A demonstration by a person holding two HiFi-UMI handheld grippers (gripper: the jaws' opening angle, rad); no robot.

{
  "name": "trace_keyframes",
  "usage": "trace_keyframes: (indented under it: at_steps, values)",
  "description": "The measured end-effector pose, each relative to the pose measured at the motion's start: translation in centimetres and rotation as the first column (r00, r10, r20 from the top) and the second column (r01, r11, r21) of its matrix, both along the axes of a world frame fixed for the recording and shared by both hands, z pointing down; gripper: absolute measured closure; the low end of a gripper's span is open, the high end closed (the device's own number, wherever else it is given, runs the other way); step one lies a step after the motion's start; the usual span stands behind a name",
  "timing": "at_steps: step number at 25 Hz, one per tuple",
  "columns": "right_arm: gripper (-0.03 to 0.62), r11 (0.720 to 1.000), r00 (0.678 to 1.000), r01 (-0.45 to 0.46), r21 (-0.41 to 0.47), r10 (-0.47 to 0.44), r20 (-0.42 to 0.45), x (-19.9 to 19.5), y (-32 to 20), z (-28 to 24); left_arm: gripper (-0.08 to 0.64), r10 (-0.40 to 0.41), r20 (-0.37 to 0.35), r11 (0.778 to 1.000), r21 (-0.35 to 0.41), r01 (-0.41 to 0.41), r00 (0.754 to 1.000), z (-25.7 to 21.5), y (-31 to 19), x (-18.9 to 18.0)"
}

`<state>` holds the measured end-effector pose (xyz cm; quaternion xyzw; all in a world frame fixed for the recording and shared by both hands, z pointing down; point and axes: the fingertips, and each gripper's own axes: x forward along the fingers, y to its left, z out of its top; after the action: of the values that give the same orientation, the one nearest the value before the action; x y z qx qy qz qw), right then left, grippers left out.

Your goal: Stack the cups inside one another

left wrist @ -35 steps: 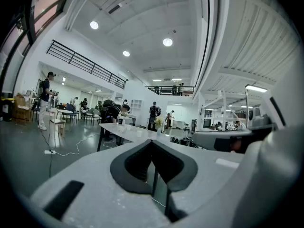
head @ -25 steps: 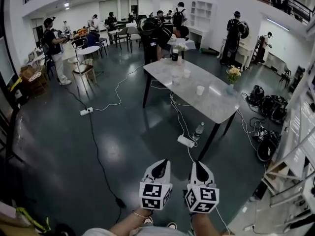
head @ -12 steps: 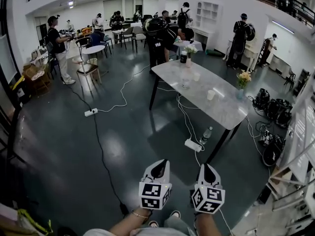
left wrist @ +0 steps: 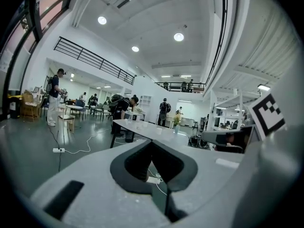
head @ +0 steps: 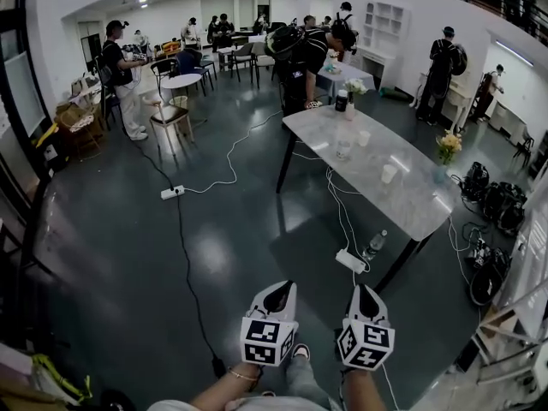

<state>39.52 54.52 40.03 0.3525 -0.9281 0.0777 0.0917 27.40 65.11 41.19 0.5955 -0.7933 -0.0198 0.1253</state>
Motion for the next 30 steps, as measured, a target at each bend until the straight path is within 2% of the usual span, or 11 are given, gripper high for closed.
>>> trace_keyframes:
  at_steps: [6,20,30]
  values:
    - [0.586,0.999,0.999,0.039,-0.010,-0.039,0.000,-2.8,-5.2,-0.2,0.565,-0.031,0.021,0.999,-0.012,0.032,0.999,-0.7,-5.1,-2.7]
    - [0.586,0.998,0.999,0.052,-0.018,-0.052,-0.007,-6.6,-19.2,-1.3,0.565,-0.017,0.032,1.000,-0.022,0.018,0.999,-1.7,-19.1,-6.2]
    - [0.586,0.998,0.999,0.037,-0.048,-0.037,-0.010,-8.0,-25.2,0.0,0.565,-0.008,0.029,0.999,-0.051,0.010,1.000,-0.6,-24.8,-7.9]
